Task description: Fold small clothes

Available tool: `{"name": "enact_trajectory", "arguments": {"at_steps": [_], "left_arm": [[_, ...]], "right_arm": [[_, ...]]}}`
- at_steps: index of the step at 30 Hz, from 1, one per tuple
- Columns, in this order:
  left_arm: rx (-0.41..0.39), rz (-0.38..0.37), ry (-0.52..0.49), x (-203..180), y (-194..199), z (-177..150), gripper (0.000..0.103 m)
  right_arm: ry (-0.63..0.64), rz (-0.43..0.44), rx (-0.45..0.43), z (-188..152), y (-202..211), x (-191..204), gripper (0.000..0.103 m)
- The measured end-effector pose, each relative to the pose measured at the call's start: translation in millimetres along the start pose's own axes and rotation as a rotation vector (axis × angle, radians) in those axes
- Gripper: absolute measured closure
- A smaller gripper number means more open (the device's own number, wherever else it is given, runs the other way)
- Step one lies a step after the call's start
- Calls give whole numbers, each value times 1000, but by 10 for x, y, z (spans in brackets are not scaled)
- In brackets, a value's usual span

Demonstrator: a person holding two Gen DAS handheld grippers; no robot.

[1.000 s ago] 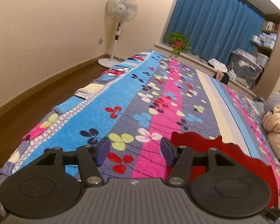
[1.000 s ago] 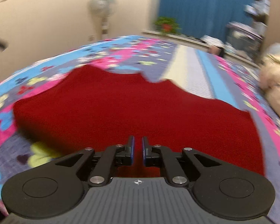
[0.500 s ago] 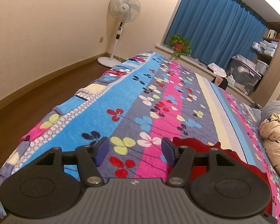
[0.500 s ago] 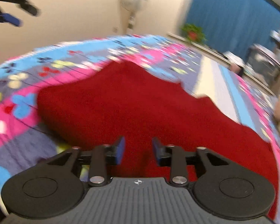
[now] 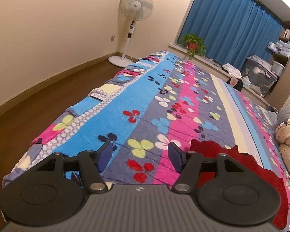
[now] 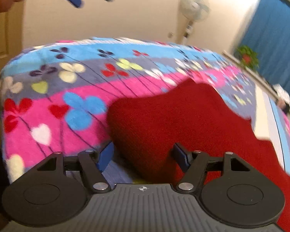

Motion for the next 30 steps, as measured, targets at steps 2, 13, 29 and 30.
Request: {"name": "enact_trajectory", "arguments": {"at_steps": [2, 13, 29, 30], "left_arm": [[7, 4, 3, -7, -35, -5, 34], [7, 23, -41, -213, -127, -51, 34], [-5, -1, -300, -1172, -136, -489, 34], [-10, -6, -314, -1225, -129, -518, 34]], "right_arm": [[62, -23, 56, 53, -165, 55, 34], [-660, -234, -410, 243, 1321, -1644, 85], [-1577, -558, -407, -2692, 2706, -2584, 59], [-1553, -568, -403, -2653, 2778, -2650, 56]]}}
Point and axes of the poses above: each gripper's, at about its wrist camera, not at the fingertips, and y roughly against the way its jaws point, x to its left, z to its top, the point moved 7 cm from there along -y, roughly the way its jaws point, and after that the axes turned 10 degrees about z, right-handed, at the moved point
